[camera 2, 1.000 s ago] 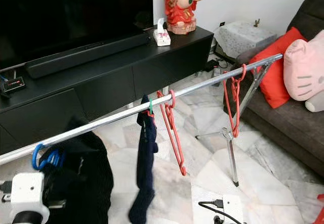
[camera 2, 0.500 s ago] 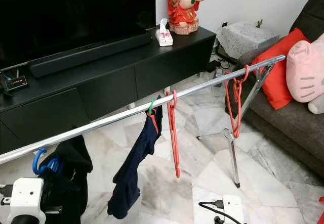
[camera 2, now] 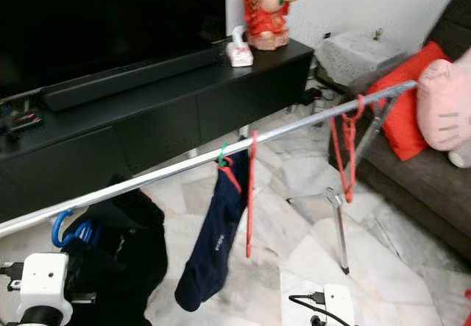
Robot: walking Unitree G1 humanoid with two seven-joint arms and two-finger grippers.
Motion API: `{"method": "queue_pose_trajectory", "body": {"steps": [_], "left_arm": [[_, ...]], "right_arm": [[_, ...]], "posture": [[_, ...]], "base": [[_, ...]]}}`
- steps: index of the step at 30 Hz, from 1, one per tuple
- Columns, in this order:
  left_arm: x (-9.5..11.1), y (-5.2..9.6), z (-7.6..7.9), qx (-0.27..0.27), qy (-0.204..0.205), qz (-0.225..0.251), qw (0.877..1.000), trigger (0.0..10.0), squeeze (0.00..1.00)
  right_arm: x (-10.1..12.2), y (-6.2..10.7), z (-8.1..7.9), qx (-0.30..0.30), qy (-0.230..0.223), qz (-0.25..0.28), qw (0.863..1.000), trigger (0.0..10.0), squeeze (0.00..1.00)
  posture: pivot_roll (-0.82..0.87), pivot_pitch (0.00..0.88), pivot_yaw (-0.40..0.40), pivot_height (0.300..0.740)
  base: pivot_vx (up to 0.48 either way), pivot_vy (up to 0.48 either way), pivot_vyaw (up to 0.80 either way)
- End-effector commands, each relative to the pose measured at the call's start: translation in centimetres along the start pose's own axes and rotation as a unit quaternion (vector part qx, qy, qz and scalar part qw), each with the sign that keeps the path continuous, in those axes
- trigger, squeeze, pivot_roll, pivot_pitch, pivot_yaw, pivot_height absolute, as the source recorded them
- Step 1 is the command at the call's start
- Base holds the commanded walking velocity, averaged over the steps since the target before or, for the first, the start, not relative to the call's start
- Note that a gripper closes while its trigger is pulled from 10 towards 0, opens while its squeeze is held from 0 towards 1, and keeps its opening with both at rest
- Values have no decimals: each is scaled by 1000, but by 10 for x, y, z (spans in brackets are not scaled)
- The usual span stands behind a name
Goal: Hang hanger
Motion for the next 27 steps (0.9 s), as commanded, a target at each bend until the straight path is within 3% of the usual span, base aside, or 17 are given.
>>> {"method": "queue_pose_trajectory", "body": {"steps": [1,14,18,27], "left_arm": [[11,1,3,-6,-6,20,1000,10000,0],[10,0,5,-8,-2,17,1000,10000,0],[8,0,5,-9,-2,14,1000,10000,0],[6,1,4,-9,-4,10,1000,10000,0]], "right_arm": [[6,0,1,-1,-10,10,1000,10000,0],[5,0,1,-1,-9,7,1000,10000,0],[5,0,1,-2,0,7,1000,10000,0],[3,0,0,-1,-4,6,1000,10000,0]], "posture": [[-10,0,-10,740],[-11,0,-9,740],[-6,0,-6,740],[-7,0,0,740]], "base": [[0,0,0],[0,0,0],[0,0,700],[-246,0,0]]}}
Point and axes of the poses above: a point about 5 cm out from each wrist's last joint towards the gripper, its own y axis pointing back from the gripper into the wrist, its own x axis along the axis of the wrist's last joint, z = x × y, the point moved 6 cm from there along -y, pointing out of the wrist towards the gripper, and after that the axes turned 15 degrees about y, right-handed, at the moved point
